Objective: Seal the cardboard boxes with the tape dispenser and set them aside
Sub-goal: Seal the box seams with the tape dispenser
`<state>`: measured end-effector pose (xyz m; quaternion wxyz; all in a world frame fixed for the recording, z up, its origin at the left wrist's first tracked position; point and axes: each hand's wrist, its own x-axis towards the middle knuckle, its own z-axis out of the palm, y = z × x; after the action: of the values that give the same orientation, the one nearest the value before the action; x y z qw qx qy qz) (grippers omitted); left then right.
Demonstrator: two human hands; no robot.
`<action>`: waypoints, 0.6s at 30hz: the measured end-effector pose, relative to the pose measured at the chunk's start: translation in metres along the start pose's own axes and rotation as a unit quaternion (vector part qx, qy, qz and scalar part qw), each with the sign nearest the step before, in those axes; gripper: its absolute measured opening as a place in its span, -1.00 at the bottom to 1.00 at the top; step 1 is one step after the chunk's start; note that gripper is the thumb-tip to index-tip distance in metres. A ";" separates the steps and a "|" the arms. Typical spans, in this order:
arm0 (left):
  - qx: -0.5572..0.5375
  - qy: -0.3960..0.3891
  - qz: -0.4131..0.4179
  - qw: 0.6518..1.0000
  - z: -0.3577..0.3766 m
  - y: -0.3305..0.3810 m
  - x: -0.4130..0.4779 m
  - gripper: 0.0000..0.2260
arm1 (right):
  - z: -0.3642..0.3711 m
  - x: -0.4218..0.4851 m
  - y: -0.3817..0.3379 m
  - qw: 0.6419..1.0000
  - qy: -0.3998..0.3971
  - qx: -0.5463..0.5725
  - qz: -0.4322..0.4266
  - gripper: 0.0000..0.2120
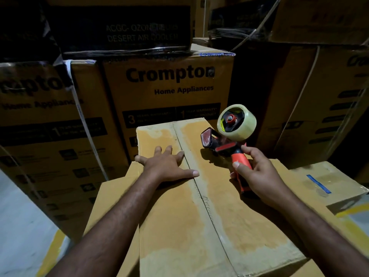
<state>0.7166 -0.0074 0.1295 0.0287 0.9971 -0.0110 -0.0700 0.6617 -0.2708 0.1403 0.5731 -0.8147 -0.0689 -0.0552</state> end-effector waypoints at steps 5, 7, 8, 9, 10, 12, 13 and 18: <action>-0.002 0.000 -0.018 1.000 0.002 0.002 0.004 -0.10 | 0.002 -0.001 0.001 0.998 -0.015 -0.052 -0.013 -0.44; -0.009 0.023 -0.046 0.999 0.002 0.007 0.008 -0.16 | 0.001 -0.002 0.001 0.998 -0.014 -0.057 -0.009 -0.43; -0.011 0.031 -0.063 0.997 0.002 0.009 0.012 -0.19 | 0.001 -0.002 0.001 0.998 -0.013 -0.061 -0.007 -0.43; -0.013 0.037 -0.081 0.996 0.000 0.012 0.016 -0.20 | 0.001 -0.003 0.001 0.998 -0.013 -0.065 -0.006 -0.43; -0.016 0.045 -0.100 0.994 -0.001 0.013 0.020 -0.21 | 0.000 -0.004 0.001 0.997 -0.012 -0.070 -0.006 -0.43; -0.019 0.063 -0.132 0.989 -0.004 0.015 0.028 -0.22 | 0.001 -0.006 0.001 0.997 -0.012 -0.077 -0.007 -0.42; -0.023 0.069 -0.140 0.987 -0.005 0.016 0.033 -0.23 | 0.001 -0.007 0.001 0.997 -0.013 -0.079 -0.008 -0.42; -0.057 0.115 -0.161 0.978 -0.009 0.010 0.039 -0.22 | -0.001 -0.009 0.002 0.997 -0.002 -0.072 -0.007 -0.43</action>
<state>0.7559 -0.0182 0.1336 0.0753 0.9838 0.1575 0.0408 0.6531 -0.2734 0.1371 0.5120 -0.8537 -0.0711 -0.0624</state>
